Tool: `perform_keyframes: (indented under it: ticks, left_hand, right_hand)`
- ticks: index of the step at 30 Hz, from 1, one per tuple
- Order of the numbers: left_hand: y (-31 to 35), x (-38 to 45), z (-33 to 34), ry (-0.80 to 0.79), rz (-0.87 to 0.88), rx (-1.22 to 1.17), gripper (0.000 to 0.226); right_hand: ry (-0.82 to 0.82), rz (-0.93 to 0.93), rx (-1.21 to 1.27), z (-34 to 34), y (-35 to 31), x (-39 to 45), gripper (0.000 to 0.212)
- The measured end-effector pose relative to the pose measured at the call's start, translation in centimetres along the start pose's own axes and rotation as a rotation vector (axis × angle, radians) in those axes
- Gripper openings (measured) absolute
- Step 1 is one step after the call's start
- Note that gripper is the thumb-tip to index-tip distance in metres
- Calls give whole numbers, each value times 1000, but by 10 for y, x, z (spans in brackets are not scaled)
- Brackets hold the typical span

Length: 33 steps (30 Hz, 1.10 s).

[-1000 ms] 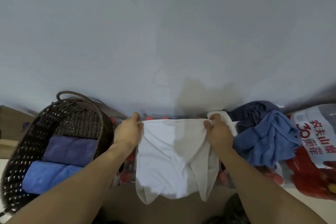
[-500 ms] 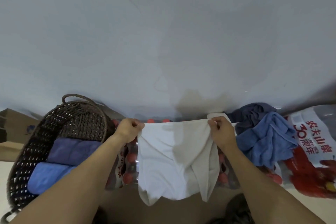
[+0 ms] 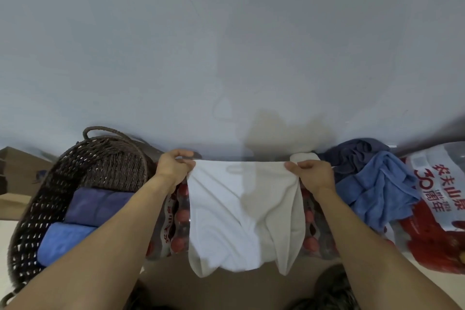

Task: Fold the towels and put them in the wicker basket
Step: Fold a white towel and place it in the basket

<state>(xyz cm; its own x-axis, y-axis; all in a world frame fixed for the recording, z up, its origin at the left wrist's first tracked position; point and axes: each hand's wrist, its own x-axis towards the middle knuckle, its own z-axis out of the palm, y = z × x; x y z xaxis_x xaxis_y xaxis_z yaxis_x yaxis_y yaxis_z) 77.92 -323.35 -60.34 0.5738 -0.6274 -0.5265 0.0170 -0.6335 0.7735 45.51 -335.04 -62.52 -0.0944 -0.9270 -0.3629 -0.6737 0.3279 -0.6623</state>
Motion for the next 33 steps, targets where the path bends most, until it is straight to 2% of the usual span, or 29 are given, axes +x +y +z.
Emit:
perform_keyframes:
  ticks: [3,7,9,12,15,17,22,28,31,33]
  left_hand:
    - [-1,-7,5,114,15,-117,21]
    - [-1,-24,5,102,147,95,26]
    - [-2,-38,0,165,203,212,25]
    - [-8,-66,-1,282,235,261,14]
    - [-21,-92,7,176,218,258,5]
    - [-33,-114,11,100,229,234,12]
    - [-63,-155,14,173,139,267,21]
    - [-109,-201,27,159,122,284,41]
    - [-135,-203,22,161,162,295,36]
    - [-145,-198,16,149,126,265,28]
  right_hand:
    - [96,-13,-49,4,-3,-3,39]
    - [162,-29,-79,4,-7,-19,36]
    - [191,-60,-149,1,-12,-32,33]
    - [215,-169,-218,-8,-20,-52,25]
    - [137,-219,-147,-16,-24,-74,17]
    - [78,-266,-176,-22,-21,-94,14]
    - [-126,-297,-234,-28,-37,-115,16]
    - [-339,-477,-315,14,-74,-128,9]
    - [-396,-545,-334,48,-91,-125,13]
    - [-388,-587,-303,68,-103,-119,13]
